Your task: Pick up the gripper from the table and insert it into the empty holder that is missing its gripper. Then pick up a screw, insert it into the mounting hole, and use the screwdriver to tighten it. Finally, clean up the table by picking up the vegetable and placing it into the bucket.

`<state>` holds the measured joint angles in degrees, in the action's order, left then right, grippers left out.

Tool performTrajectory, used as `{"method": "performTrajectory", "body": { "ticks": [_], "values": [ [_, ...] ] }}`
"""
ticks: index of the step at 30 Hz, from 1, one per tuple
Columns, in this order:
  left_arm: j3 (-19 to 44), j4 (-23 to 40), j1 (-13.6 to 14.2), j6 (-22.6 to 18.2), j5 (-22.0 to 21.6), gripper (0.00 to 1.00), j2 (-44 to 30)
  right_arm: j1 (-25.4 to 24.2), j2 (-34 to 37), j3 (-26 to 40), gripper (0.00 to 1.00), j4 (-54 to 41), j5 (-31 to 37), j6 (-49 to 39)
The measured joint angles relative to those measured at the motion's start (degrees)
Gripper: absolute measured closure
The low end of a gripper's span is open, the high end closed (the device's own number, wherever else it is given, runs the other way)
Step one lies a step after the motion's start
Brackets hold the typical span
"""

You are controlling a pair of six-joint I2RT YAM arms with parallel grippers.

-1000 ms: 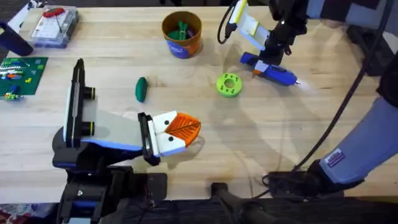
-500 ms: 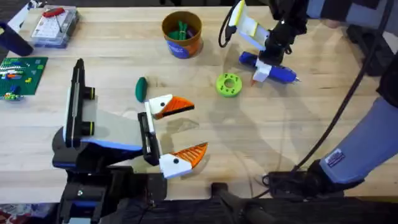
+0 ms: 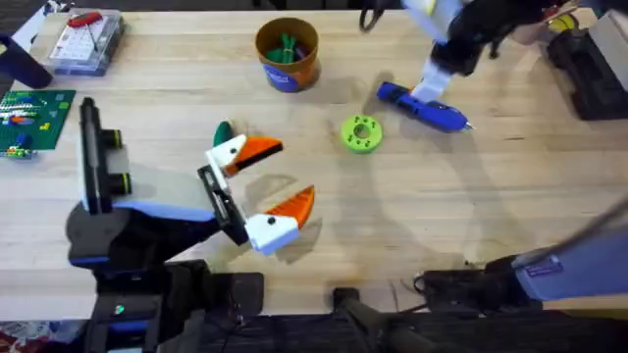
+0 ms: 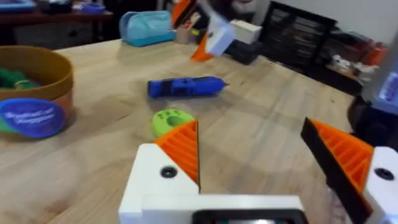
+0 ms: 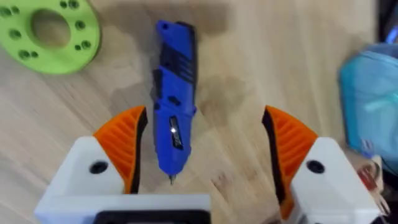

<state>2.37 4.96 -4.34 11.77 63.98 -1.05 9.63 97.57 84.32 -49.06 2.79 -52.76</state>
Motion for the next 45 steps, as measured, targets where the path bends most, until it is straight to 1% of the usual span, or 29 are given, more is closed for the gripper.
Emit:
{"method": "performTrajectory", "body": {
  "ticks": [3,6,8,10,13,15,17,19,22,24,26,29,34,39,45],
  "values": [
    [4.0,5.4,-3.0,-1.4,-0.9,0.015,-1.8,0.0,-5.9,0.3,0.007,-0.2,0.0,4.8],
    [9.8,9.3,-6.2,-4.1,-2.0,0.015,-6.2,0.0,-11.4,0.4,0.007,-0.5,0.0,9.6],
    [13.8,10.9,-8.0,-6.0,-2.9,0.015,-10.4,0.0,-14.4,0.4,0.007,-1.0,0.0,11.9],
    [18.1,13.4,-9.3,-7.8,-4.0,0.014,-15.5,0.0,-17.4,0.4,0.007,-2.1,0.0,14.3],
    [25.2,20.0,-10.2,-11.0,-7.1,0.014,-24.4,0.0,-21.6,0.4,0.007,-3.7,0.0,18.5],
    [30.7,27.0,-10.3,-14.2,-10.1,0.014,-31.0,0.0,-24.3,0.5,0.007,-4.3,0.0,22.4],
    [35.6,32.3,-10.3,-17.4,-13.1,0.015,-36.9,0.0,-26.7,0.5,0.007,-5.2,0.0,26.4],
    [41.1,39.2,-10.3,-20.5,-17.1,0.014,-43.3,0.0,-29.0,0.5,0.007,-7.0,0.0,30.6],
    [47.7,45.8,-10.3,-23.8,-23.4,0.014,-51.0,0.0,-31.2,0.7,0.007,-11.6,0.0,35.3],
    [51.4,48.3,-10.3,-25.2,-27.8,0.014,-56.1,0.0,-32.2,0.7,0.007,-15.2,-0.1,37.6],
    [54.2,49.5,-10.3,-26.1,-31.8,0.014,-60.7,0.0,-32.6,0.8,0.006,-17.6,-0.2,39.2],
    [56.1,49.2,-10.3,-26.8,-36.8,0.014,-67.1,0.0,-32.7,0.8,0.006,-18.7,-0.7,40.6],
    [56.4,47.7,-10.3,-28.2,-42.3,0.014,-75.7,0.0,-32.7,0.8,0.007,-20.9,-1.1,41.5],
    [56.4,46.0,-10.3,-28.9,-44.7,0.014,-80.3,0.0,-32.3,0.8,0.007,-21.3,-1.1,42.0],
    [56.4,45.6,-10.3,-29.0,-45.7,0.014,-80.7,0.0,-31.7,0.8,0.007,-21.4,-1.1,42.1]
  ]
}}
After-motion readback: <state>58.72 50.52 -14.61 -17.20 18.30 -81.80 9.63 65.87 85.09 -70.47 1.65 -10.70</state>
